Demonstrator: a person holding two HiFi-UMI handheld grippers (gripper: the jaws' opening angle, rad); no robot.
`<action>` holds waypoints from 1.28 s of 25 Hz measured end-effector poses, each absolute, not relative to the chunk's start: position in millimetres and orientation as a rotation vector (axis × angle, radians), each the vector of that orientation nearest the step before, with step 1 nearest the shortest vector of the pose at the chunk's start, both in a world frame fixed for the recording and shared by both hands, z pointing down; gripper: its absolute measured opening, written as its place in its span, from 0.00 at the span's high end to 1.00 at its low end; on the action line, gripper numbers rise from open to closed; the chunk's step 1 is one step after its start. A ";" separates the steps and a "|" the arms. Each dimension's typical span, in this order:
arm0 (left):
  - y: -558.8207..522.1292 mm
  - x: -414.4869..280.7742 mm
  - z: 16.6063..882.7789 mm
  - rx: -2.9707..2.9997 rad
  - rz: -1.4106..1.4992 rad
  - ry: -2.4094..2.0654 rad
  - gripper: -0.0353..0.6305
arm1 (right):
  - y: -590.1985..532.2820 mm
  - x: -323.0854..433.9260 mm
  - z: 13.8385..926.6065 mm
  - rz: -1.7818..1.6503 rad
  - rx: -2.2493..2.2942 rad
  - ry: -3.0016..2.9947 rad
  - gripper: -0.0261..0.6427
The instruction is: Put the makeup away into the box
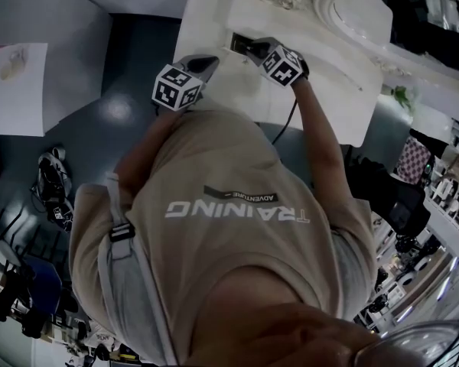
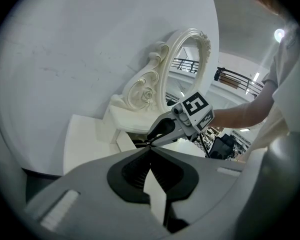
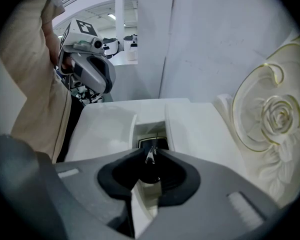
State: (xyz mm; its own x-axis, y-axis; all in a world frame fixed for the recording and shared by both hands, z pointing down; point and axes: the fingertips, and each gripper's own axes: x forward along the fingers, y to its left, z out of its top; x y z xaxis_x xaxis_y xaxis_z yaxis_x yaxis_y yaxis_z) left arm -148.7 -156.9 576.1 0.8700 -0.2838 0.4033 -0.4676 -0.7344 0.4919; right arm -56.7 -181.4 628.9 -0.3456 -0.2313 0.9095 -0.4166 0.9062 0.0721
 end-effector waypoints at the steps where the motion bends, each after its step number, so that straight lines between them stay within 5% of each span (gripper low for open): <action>1: -156.9 -149.2 575.4 2.439 0.405 -0.546 0.94 | -180.5 -57.3 627.8 0.206 0.472 -1.945 0.85; 11: -145.5 -140.9 590.1 2.454 0.414 -0.531 0.94 | -178.0 -44.9 604.3 0.097 0.708 -1.953 0.85; 15: -137.4 -131.2 591.9 2.474 0.420 -0.494 0.94 | -167.1 -32.6 588.9 0.121 0.839 -1.980 0.96; 32: -135.9 -70.6 607.4 2.572 0.651 -0.517 0.94 | -101.5 31.8 630.1 0.428 1.108 -2.073 0.96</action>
